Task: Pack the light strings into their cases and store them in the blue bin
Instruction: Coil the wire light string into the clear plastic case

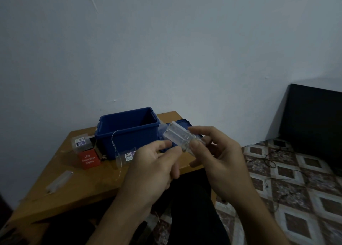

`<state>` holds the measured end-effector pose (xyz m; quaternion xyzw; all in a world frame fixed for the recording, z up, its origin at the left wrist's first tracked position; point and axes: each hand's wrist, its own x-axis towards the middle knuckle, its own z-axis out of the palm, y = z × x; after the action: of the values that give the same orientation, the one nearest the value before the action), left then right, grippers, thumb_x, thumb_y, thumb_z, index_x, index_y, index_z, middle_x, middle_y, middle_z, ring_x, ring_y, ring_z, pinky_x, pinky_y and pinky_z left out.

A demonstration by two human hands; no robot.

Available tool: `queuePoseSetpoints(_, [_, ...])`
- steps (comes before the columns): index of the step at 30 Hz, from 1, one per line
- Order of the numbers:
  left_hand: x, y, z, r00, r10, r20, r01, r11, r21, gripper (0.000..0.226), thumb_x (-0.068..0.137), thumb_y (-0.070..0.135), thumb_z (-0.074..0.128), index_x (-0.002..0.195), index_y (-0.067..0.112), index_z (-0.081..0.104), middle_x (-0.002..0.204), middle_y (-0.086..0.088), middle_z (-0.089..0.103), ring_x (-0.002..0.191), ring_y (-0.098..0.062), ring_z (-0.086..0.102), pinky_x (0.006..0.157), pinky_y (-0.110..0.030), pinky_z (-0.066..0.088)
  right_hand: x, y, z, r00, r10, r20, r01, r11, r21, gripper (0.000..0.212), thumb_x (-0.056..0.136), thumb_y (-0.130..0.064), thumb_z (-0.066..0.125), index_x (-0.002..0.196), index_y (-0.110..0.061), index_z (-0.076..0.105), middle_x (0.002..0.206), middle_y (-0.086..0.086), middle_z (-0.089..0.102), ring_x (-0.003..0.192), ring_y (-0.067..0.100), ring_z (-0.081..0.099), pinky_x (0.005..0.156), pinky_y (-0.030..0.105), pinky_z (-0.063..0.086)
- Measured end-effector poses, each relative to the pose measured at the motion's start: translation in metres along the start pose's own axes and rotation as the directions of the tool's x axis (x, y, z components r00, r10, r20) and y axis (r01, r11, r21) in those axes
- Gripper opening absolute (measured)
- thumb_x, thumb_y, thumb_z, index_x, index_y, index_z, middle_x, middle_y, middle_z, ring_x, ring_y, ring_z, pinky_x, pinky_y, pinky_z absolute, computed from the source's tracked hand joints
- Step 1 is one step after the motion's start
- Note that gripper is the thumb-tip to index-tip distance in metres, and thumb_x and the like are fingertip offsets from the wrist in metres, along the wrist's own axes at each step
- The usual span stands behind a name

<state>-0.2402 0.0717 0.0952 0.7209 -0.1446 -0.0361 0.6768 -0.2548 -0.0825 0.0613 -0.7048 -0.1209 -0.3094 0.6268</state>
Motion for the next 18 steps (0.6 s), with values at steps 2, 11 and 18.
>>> queuePoseSetpoints(2, [0.001,-0.001,-0.004,0.999,0.035,0.041,-0.036,0.999,0.012,0.016,0.097,0.025,0.059,0.109,0.022,0.069,0.056,-0.006,0.052,0.037,-0.007,0.035,0.040,-0.020,0.029,0.001,0.000,-0.001,0.999,0.033,0.024,-0.034,0.998,0.056,0.021,0.096,-0.010,0.064,0.109,-0.024,0.073,0.069,-0.008,0.055,0.070,0.033,0.063,0.059,0.029,0.058])
queuePoseSetpoints(11, [0.004,-0.008,-0.013,0.986,0.144,0.086,-0.150,0.986,0.067,0.015,0.097,0.021,0.059,0.090,0.022,0.073,0.055,-0.004,0.053,0.039,-0.006,0.036,0.044,-0.017,0.030,0.002,-0.007,-0.007,0.983,0.121,0.137,-0.146,0.972,0.185,0.018,0.095,-0.009,0.063,0.108,-0.016,0.073,0.074,0.006,0.060,0.065,0.025,0.062,0.062,0.033,0.059])
queuePoseSetpoints(18, [0.004,-0.011,-0.012,0.980,0.163,0.112,-0.168,0.985,0.040,0.020,0.098,0.016,0.057,0.090,0.026,0.073,0.056,-0.003,0.049,0.041,-0.005,0.036,0.042,-0.015,0.031,0.002,-0.009,-0.009,0.973,0.169,0.157,-0.200,0.957,0.211,0.016,0.092,-0.015,0.066,0.105,-0.017,0.073,0.076,0.003,0.061,0.064,0.022,0.062,0.063,0.035,0.058])
